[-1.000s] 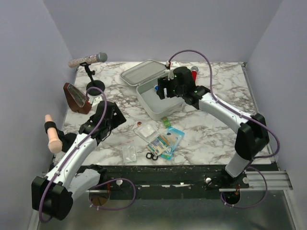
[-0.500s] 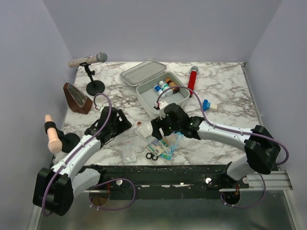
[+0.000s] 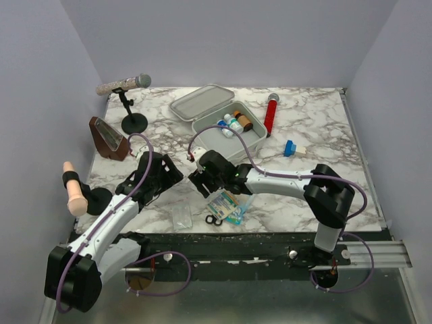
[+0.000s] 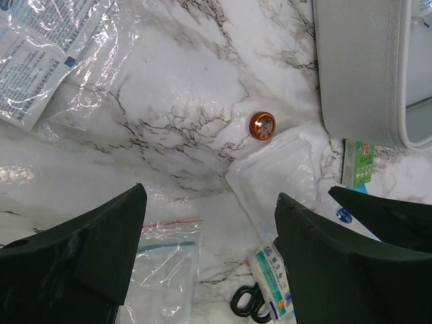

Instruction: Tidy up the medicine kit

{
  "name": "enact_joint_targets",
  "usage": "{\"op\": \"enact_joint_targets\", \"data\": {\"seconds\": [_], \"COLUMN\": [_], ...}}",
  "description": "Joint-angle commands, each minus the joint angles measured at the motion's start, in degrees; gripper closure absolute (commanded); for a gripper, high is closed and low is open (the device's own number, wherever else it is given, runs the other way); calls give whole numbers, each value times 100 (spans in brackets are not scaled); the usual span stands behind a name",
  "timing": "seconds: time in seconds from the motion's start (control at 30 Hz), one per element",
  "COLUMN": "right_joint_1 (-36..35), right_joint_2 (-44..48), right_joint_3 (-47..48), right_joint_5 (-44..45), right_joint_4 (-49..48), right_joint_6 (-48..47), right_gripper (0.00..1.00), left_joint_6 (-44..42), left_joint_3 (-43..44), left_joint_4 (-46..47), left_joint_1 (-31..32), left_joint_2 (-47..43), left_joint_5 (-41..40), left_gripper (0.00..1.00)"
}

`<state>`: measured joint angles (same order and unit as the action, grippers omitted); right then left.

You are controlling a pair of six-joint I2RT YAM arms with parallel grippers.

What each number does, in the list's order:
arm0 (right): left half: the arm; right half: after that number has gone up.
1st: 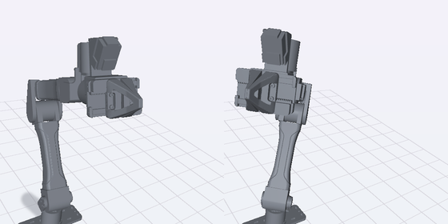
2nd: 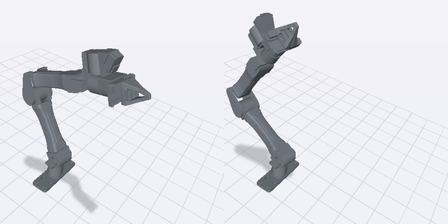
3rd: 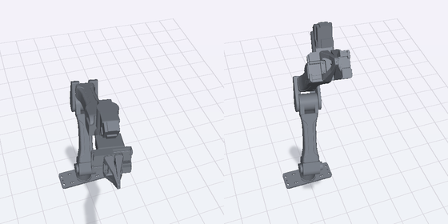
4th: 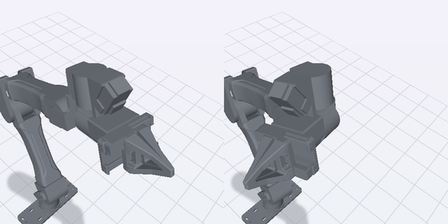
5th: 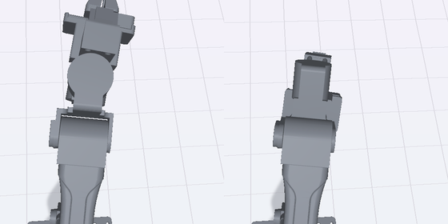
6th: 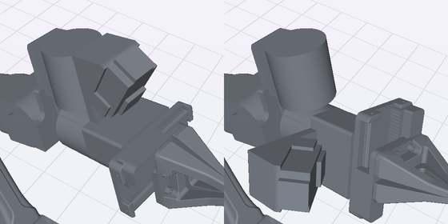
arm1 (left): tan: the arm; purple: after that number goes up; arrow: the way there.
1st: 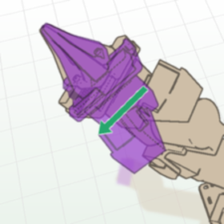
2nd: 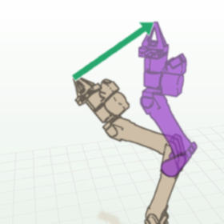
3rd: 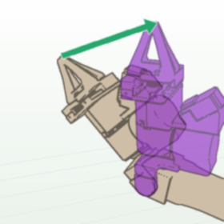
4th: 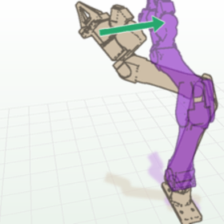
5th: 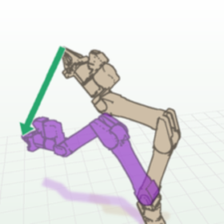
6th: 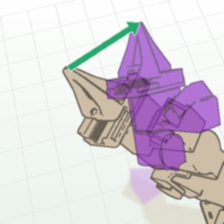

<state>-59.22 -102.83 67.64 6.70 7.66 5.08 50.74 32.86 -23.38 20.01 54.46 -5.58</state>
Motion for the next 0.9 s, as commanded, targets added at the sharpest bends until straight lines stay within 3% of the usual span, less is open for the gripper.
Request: {"op": "enact_joint_targets", "data": {"seconds": [0.0,0.27,0.5,0.87], "right_joint_1": [-37,-37,-46,-37], "right_joint_2": [-343,-844,-1099,-310], "right_joint_3": [364,628,716,408], "right_joint_5": [262,95,33,147], "right_joint_4": [227,438,675,666], "right_joint_6": [-218,-60,72,116], "right_gripper": [28,44,51,91], "left_joint_6": [-11,-117,-117,-91], "left_joint_3": [-140,-201,-228,-210], "left_joint_4": [-185,-167,-150,-202], "left_joint_1": [-50,-103,-147,-182], "left_joint_2": [-102,-137,-198,-374], "left_joint_5": [-75,-13,66,49], "left_gripper": [12,12,12,12]}}
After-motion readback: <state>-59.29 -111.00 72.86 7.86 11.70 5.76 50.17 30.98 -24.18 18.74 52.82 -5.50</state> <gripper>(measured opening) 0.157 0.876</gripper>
